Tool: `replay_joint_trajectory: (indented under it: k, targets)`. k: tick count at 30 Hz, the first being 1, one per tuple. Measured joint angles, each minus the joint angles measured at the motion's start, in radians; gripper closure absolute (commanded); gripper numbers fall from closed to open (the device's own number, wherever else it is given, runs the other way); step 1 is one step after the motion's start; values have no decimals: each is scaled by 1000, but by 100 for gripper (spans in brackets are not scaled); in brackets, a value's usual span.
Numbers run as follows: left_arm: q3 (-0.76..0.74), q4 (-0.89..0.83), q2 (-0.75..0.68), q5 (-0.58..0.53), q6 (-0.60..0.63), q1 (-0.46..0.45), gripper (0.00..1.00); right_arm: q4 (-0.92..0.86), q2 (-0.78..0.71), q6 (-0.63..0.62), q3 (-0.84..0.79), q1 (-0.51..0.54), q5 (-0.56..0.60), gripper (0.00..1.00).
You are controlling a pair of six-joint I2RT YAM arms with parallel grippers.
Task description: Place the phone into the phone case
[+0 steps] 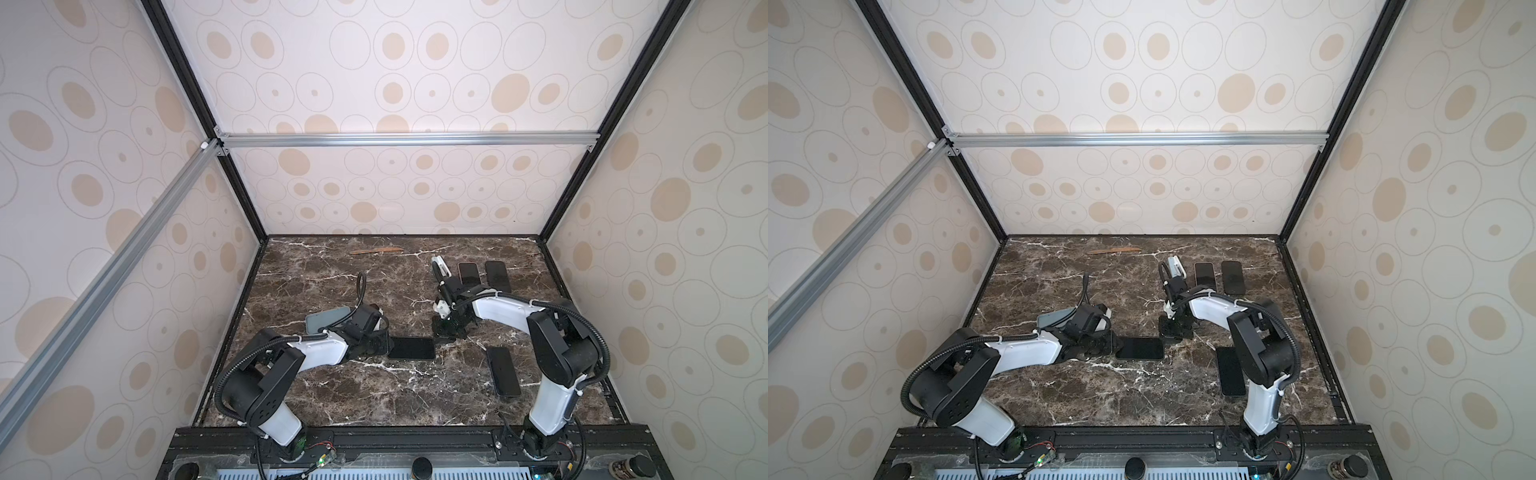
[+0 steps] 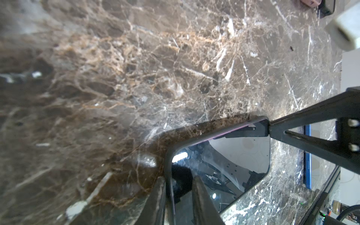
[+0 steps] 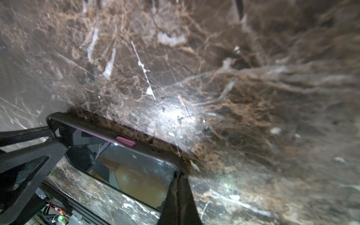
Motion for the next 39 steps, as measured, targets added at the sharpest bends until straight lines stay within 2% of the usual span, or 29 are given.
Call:
replay_joint_trajectory:
  k: [6, 12, 17, 22, 26, 29, 34, 35, 36, 39]
  targets:
    - [0, -6, -6, -6, -2, 0, 74, -20, -6, -1, 22, 23, 42, 94]
    - [40, -98, -53, -58, 27, 9, 63, -48, -44, -80, 53, 86, 111, 71]
    - [114, -147, -169, -138, 82, 54, 53, -89, -98, -241, 144, 127, 102, 52]
    - [133, -151, -316, -215, 191, 124, 48, -110, -122, -468, 254, 148, 118, 40]
    - [95, -98, -454, -306, 335, 172, 21, -145, -115, -650, 261, 165, 140, 28]
    - [2, -2, -570, -374, 449, 186, 10, -163, -83, -753, 261, 167, 151, 24]
    - [-136, 111, -678, -439, 570, 196, 5, -195, 21, -861, 266, 181, 197, 18]
    - [-147, 118, -686, -446, 585, 198, 5, -198, 39, -875, 266, 187, 208, 11]
    - [-151, 123, -692, -452, 597, 198, 5, -202, 51, -886, 266, 192, 214, 0]
    - [-152, 150, -701, -459, 623, 199, 4, -202, 68, -908, 266, 201, 228, 0]
